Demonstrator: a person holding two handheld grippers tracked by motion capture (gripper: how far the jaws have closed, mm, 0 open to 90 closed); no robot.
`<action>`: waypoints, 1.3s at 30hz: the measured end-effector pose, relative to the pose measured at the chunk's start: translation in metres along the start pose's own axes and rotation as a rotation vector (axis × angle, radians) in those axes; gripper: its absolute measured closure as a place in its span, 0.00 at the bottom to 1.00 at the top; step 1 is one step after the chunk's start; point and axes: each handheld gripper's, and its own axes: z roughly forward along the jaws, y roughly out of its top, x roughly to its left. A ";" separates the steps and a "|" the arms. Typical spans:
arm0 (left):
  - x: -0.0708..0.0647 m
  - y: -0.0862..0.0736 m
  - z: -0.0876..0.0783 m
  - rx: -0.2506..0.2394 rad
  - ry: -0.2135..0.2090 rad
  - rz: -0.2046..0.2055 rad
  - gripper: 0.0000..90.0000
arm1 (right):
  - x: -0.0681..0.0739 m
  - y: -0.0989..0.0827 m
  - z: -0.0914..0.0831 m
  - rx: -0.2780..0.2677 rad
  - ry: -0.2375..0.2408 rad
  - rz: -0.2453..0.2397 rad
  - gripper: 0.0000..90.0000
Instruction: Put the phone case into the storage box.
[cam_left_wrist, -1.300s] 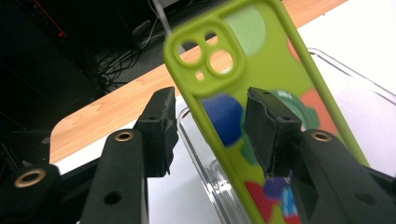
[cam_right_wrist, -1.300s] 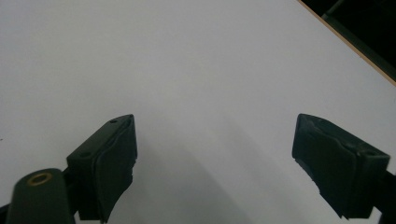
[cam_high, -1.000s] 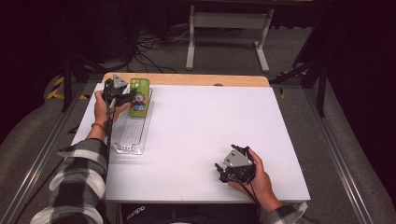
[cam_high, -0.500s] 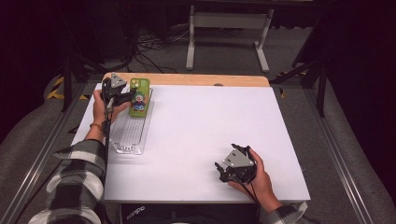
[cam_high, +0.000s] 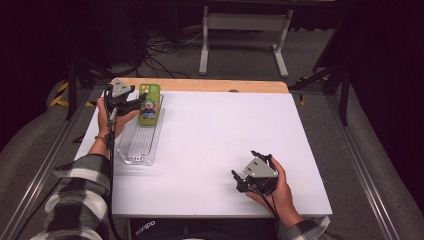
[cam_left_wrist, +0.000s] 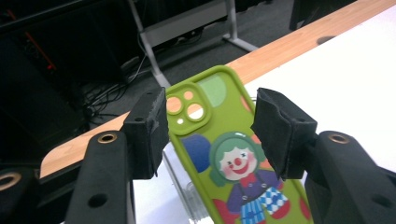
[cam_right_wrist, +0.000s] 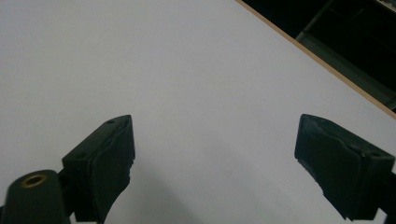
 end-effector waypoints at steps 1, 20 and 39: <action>-0.001 0.000 -0.001 -0.004 0.009 0.011 0.49 | 0.000 0.000 0.000 -0.005 -0.001 0.001 0.14; -0.019 0.003 -0.022 -0.081 -0.045 0.018 0.38 | -0.003 0.000 -0.003 -0.034 0.001 0.020 0.14; -0.039 0.003 -0.042 -0.146 -0.109 0.017 0.30 | -0.001 0.003 -0.007 -0.071 0.008 0.002 0.13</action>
